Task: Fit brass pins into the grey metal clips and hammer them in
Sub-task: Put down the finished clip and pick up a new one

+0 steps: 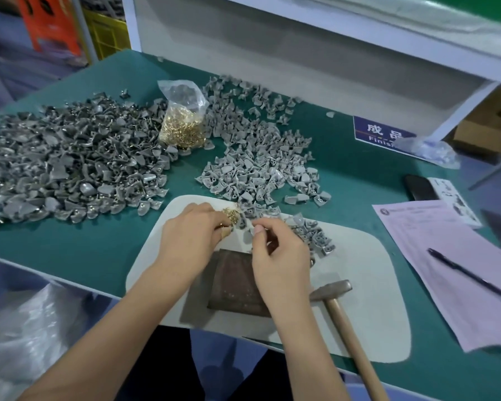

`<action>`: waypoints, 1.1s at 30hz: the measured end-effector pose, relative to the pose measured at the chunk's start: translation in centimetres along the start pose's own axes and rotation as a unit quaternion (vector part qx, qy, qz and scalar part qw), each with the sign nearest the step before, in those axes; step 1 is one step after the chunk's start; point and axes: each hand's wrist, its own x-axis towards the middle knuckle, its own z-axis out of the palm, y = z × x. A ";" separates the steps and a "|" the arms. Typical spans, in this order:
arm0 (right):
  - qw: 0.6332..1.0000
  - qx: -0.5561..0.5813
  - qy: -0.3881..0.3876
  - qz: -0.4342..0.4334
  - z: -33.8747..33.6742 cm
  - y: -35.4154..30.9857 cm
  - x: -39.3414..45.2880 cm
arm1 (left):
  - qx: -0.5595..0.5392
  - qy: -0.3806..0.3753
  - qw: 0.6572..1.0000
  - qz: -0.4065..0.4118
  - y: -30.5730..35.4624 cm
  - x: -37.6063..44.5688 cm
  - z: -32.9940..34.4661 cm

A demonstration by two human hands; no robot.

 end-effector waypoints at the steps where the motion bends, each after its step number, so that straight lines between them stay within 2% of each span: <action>1: 1.000 0.002 0.001 0.001 0.0 0.0 0.0 | 0.008 -0.005 1.000 0.001 0.1 0.1 -0.1; 6: 1.000 0.014 -0.004 0.004 -0.1 -0.1 0.0 | 0.028 -0.049 0.998 0.033 0.3 0.5 -0.5; 8: 1.000 0.016 -0.004 0.003 -0.1 -0.1 0.0 | 0.015 -0.043 0.998 0.049 0.3 0.2 -0.3; 10: 1.000 0.014 -0.004 0.003 0.0 -0.1 0.0 | -0.082 -0.035 0.996 0.032 0.1 -0.2 -0.7; 13: 1.000 0.027 -0.016 -0.001 -0.1 0.0 0.0 | -0.286 -0.014 0.958 -0.025 -0.5 -0.5 -2.1; 15: 0.998 0.045 -0.037 -0.016 -0.3 0.1 -0.2 | -0.333 -0.014 0.942 -0.038 -0.5 -1.1 -3.1; 17: 0.995 0.072 -0.056 -0.037 -0.5 0.1 -0.3 | -0.372 -0.048 0.927 -0.010 0.2 -1.9 -3.6; 20: 0.986 0.135 -0.072 -0.059 -0.8 0.1 -0.3 | -0.375 -0.051 0.925 0.027 1.2 -2.7 -3.7; 25: 0.983 0.169 -0.053 -0.047 -0.9 0.4 -0.1 | -0.416 -0.064 0.907 0.011 1.7 -2.1 -3.6; 28: 0.981 0.184 -0.043 -0.035 -1.0 0.6 0.0 | -0.411 -0.074 0.908 0.021 1.9 -1.5 -3.5; 31: 0.978 0.210 -0.009 -0.009 -0.8 0.8 0.0 | -0.375 -0.076 0.924 0.016 1.7 -0.7 -3.2; 33: 0.972 0.231 0.042 0.017 -0.8 0.9 0.1 | -0.309 -0.052 0.950 0.014 1.3 0.4 -2.5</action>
